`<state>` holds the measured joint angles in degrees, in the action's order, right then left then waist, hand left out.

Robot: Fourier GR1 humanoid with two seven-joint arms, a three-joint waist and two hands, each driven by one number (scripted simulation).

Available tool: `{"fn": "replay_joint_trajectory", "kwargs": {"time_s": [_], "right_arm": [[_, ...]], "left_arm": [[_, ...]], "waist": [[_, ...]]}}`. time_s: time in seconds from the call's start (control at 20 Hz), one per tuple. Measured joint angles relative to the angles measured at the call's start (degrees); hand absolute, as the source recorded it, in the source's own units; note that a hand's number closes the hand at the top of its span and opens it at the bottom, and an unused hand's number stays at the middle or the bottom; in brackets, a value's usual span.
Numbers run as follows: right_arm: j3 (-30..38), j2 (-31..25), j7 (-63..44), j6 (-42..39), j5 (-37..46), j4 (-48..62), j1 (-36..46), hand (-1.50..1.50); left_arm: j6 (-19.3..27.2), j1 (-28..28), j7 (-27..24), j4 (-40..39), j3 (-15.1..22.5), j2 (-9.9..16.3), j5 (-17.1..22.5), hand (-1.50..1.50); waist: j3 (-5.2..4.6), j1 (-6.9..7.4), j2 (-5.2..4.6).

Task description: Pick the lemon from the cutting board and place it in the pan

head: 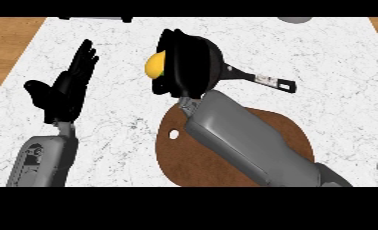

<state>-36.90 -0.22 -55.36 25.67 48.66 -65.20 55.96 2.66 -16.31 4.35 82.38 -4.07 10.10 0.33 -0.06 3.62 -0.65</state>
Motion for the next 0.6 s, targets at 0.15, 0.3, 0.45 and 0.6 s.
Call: {"fn": "replay_joint_trajectory", "kwargs": {"time_s": [0.15, 0.3, 0.45, 0.6], "right_arm": [[2.9, -0.1, 3.2, 2.8, 0.7, 9.1, 2.8, 1.50], [5.3, -0.4, 7.6, 6.2, 1.1, 18.1, 4.2, 1.50], [8.3, -0.4, 13.0, 10.0, 0.2, 26.5, 5.5, 1.50], [11.6, -0.3, 18.4, 14.0, -1.4, 33.2, 6.4, 1.50]], "left_arm": [[0.4, 0.1, -0.1, -0.1, -0.1, -0.2, -0.3, 0.00], [0.8, -0.5, 1.0, 0.4, -0.2, -0.3, -0.2, 0.00], [0.6, -0.6, 0.9, 0.3, -0.4, 0.1, -0.3, 0.00], [0.3, -0.3, 0.3, 0.6, -0.2, 0.1, -0.4, 0.00]], "waist": [[0.01, -0.59, -0.09], [0.03, -0.82, -0.21], [0.05, -0.68, -0.38], [0.07, -0.32, -0.64]]}}
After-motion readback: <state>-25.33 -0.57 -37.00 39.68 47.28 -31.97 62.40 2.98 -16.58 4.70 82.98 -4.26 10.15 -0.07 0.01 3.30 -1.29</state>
